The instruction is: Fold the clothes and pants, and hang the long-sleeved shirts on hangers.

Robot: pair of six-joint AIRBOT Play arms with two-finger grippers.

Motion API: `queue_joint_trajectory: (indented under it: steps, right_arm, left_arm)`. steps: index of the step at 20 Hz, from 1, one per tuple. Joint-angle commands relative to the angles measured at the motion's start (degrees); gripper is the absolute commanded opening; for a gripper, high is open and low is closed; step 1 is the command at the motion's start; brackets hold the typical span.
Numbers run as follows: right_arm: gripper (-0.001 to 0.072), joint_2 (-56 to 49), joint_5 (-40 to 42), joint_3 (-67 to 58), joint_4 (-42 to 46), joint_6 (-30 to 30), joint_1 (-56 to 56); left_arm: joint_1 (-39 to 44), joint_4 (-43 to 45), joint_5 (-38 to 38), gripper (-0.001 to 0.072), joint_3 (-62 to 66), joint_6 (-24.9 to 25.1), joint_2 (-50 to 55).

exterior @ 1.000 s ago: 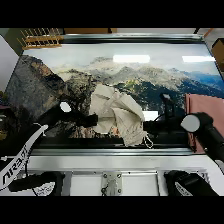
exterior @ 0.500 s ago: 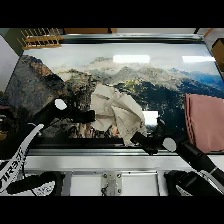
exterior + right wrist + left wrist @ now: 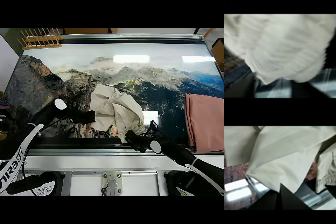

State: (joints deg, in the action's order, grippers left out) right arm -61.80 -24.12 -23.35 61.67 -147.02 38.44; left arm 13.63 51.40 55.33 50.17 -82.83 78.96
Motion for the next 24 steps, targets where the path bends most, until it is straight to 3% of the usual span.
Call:
queue_joint_trajectory:
  steps: [1,4,6,8,11,15,18,21,22,23,24]
  right_arm:
    - [0.0031,-0.2,6.2,-0.9,-1.4,4.5,0.6]
    - [0.0019,4.4,1.9,-4.0,-1.3,17.3,-2.8]
    - [0.0018,9.8,-9.2,-9.8,-1.3,31.0,-9.9]
    - [0.0018,15.5,-22.2,-18.8,-1.3,40.3,-18.3]
    - [0.0018,21.7,-34.3,-34.1,-1.3,42.8,-27.7]
    - [0.0018,27.1,-38.1,-46.1,-1.0,42.8,-30.9]
    - [0.0019,28.1,-42.7,-45.4,1.3,42.7,-30.9]
    - [0.0042,26.1,-45.8,-39.7,1.9,42.9,-30.8]
    - [0.0198,25.1,-45.7,-36.9,1.5,43.9,-30.4]
    - [0.0438,23.8,-45.6,-34.2,0.7,44.6,-30.0]
    - [0.0601,22.3,-45.1,-31.2,-0.6,46.2,-29.5]
  left_arm:
    - [-0.1,0.1,0.2,0.0006,0.1,0.0,-0.1]
    - [-2.2,0.5,0.0,0.0005,0.6,0.6,-3.5]
    - [-5.8,4.2,2.9,0.0005,5.5,0.5,-9.0]
    - [-9.6,6.0,8.0,0.0005,13.7,0.5,-15.5]
    - [-12.3,5.8,12.0,0.0005,28.1,0.5,-24.9]
    - [-12.3,6.0,9.3,0.0005,40.2,-0.7,-34.9]
    - [-12.3,9.0,10.6,0.0005,38.8,-1.3,-39.1]
    - [-12.3,16.7,13.4,0.0005,28.8,-3.1,-41.4]
    - [-12.3,20.5,13.7,0.0005,24.3,-3.1,-41.5]
    - [-12.3,25.0,13.5,0.0005,20.2,-3.1,-41.3]
    - [-12.3,30.2,13.0,0.0005,16.1,-3.1,-40.7]
